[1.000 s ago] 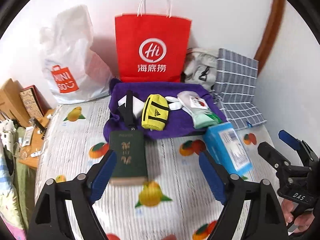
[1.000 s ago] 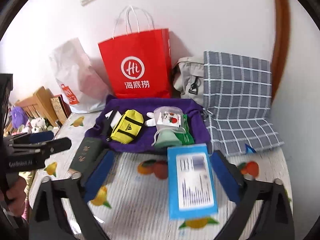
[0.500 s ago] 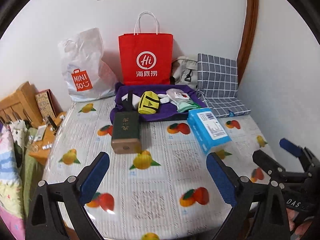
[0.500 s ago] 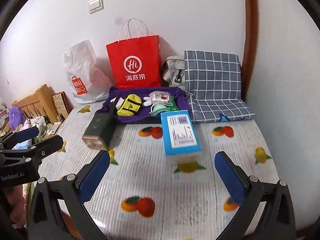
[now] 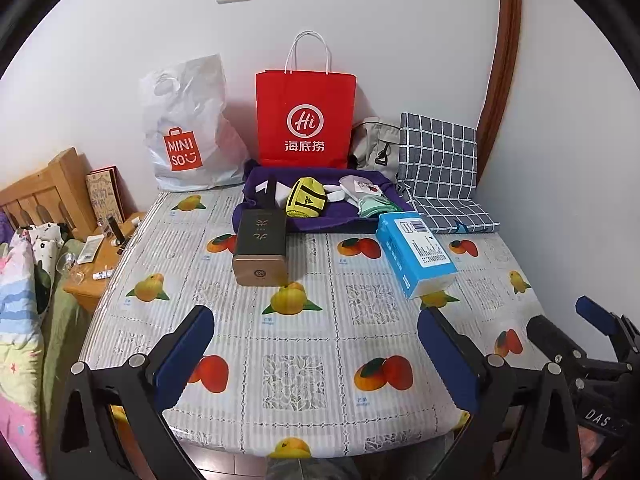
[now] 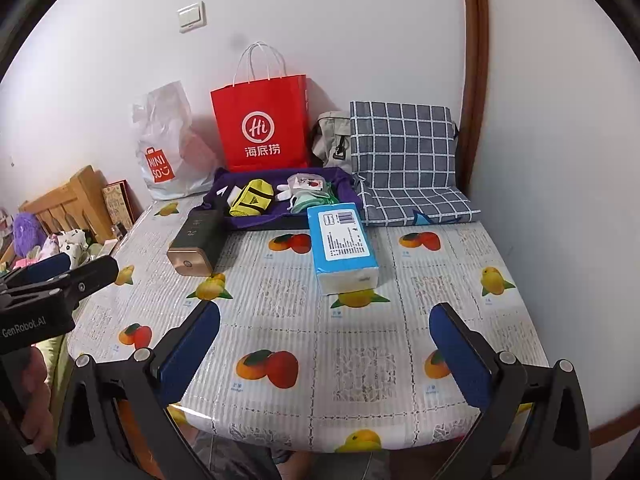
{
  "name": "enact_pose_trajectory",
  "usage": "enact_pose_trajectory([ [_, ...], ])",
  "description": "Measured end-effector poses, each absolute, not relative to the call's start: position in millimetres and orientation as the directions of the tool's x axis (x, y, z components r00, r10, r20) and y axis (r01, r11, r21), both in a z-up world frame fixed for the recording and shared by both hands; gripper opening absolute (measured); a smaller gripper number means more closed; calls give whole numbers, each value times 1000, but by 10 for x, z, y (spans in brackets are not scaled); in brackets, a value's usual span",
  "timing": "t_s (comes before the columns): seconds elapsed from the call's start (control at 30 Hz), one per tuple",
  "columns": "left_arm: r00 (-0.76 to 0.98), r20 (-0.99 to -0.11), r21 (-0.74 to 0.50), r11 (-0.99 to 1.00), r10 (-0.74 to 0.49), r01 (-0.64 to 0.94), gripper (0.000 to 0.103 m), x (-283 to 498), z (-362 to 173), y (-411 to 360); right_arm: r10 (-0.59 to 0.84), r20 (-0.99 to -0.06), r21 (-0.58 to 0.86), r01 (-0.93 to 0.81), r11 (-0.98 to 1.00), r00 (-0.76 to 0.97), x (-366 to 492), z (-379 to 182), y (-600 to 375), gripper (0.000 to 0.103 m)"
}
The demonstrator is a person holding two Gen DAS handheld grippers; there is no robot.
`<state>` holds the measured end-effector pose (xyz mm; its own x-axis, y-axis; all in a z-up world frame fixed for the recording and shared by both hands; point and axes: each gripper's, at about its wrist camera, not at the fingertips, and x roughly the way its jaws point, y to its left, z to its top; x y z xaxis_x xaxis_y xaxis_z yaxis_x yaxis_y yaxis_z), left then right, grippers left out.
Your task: Organize soft objects
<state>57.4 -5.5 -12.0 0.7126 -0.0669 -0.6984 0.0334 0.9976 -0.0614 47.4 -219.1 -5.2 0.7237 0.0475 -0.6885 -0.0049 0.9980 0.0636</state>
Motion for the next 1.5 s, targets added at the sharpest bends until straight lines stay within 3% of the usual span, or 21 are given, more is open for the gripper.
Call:
enact_pose_trajectory([
  [1.5,720,-691,-47,998,-60,37,103,425,-141,-36,23,-674,59,23,998,739,305,12,-2252,103],
])
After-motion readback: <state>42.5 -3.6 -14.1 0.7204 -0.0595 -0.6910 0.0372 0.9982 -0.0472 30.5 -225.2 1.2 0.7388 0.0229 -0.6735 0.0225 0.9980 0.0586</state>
